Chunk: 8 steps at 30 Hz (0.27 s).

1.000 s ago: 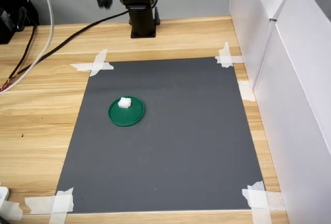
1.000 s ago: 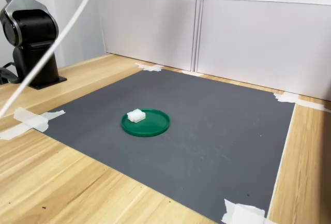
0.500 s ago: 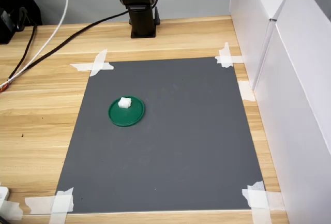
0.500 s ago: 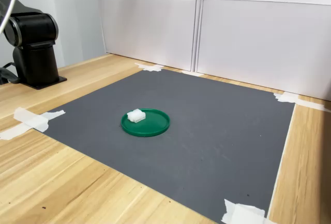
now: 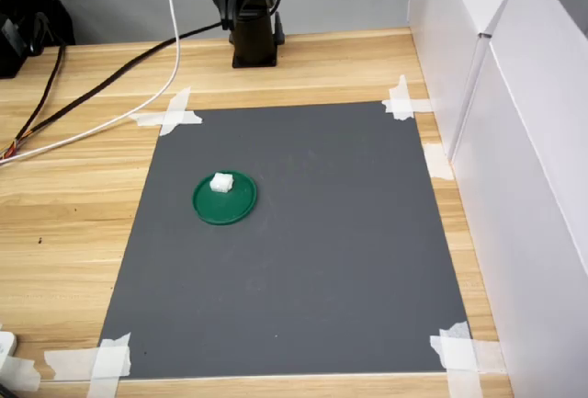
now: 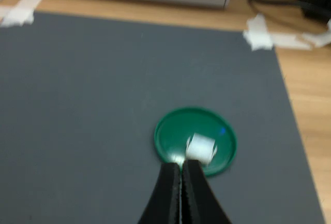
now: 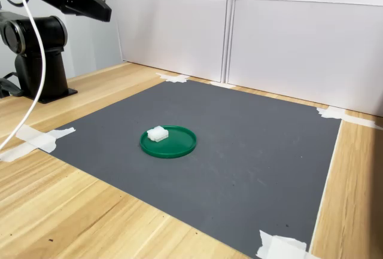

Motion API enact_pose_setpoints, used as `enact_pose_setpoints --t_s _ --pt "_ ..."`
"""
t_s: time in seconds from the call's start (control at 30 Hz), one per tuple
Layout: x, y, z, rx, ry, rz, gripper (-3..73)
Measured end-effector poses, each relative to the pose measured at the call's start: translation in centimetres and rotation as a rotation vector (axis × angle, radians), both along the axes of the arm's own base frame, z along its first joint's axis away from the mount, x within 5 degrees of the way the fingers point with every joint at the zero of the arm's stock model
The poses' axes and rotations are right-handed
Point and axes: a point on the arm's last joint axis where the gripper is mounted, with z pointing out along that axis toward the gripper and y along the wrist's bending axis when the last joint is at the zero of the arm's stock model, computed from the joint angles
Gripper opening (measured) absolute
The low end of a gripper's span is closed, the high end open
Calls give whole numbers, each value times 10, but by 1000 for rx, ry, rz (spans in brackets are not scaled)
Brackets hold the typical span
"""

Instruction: Grasp a white terminal and put it in the green lid.

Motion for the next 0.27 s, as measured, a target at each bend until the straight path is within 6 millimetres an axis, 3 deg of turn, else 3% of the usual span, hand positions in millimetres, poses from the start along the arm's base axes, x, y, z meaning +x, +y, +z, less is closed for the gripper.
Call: enact_pose_setpoints --t_s 0.27 --pt "-4 1 -5 -2 30 14 -15"
